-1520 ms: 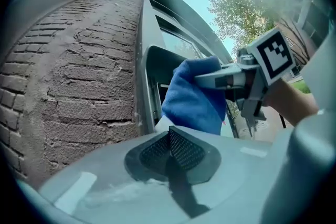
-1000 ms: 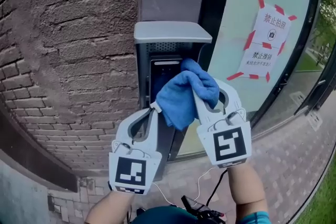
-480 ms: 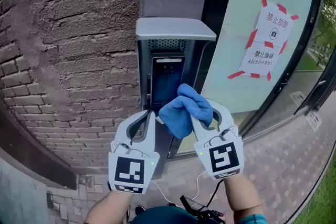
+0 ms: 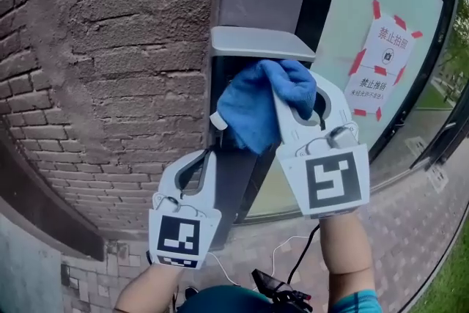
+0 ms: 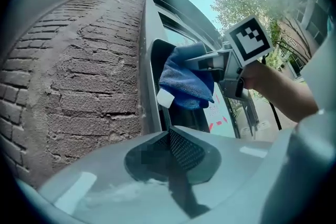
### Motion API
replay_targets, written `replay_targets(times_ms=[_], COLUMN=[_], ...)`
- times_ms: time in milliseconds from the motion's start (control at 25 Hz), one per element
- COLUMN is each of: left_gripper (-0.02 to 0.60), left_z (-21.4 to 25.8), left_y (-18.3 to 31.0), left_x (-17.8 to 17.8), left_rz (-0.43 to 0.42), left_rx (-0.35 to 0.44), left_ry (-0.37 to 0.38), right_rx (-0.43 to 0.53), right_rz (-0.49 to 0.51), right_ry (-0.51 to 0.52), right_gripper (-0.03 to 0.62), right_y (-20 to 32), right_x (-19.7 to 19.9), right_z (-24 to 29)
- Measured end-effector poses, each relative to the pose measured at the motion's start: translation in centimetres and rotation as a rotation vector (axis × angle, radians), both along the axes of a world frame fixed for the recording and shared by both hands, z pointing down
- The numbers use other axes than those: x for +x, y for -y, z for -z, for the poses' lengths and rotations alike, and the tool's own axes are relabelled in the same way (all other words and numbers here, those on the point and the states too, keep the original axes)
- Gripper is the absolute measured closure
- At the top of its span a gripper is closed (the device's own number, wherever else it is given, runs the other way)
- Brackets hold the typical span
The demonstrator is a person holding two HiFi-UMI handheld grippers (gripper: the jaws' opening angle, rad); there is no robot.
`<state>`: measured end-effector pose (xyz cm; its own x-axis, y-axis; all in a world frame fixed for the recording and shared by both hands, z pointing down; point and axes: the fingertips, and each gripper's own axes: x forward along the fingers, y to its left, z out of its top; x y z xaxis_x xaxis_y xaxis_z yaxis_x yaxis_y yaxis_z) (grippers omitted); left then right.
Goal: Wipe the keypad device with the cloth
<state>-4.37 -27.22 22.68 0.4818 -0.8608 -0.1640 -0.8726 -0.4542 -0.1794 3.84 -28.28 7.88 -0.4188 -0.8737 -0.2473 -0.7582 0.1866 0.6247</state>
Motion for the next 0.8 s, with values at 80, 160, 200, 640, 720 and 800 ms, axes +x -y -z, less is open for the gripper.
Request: replay_targets(times_ms=[80,160,200,640,720,800], left_gripper=[0.588,0.588,0.588,0.588,0.588,0.588], left_z=[0.0,-0.3,-0.5,-4.0,-5.0,-5.7], left_y=[0.0,0.1,0.1,1.0,1.1,1.1], left_x=[-0.4,-0.8,-0.9,-1.2,-1.0,-0.7], left_rz=[0.009,0.018,0.019,0.021,0.018,0.012], left_rx=[-0.004,-0.005,-0.008,-0.085,-0.105,-0.121], left_ry=[0.0,0.004,0.003,0.014,0.018,0.019], right_rx=[0.003,0.017,0.023,-0.163,-0.203,-0.241], right_rz=[0.021,0.035,0.036,0.09,0.096,0.102], right_ry=[-0.02,-0.047,-0.066,-0.206,-0.217,-0.235], right_gripper=[0.549,0.549,0.549,0.551,0.551,0.551], right_y=[0.6,0.6,0.5,0.4,0.4,0.5], right_x=[-1.2,-2.3,-2.7,-6.3,-6.2,-6.1], right_z=[0.1,-0.3,-0.7,-10.9,-12.9,-14.5])
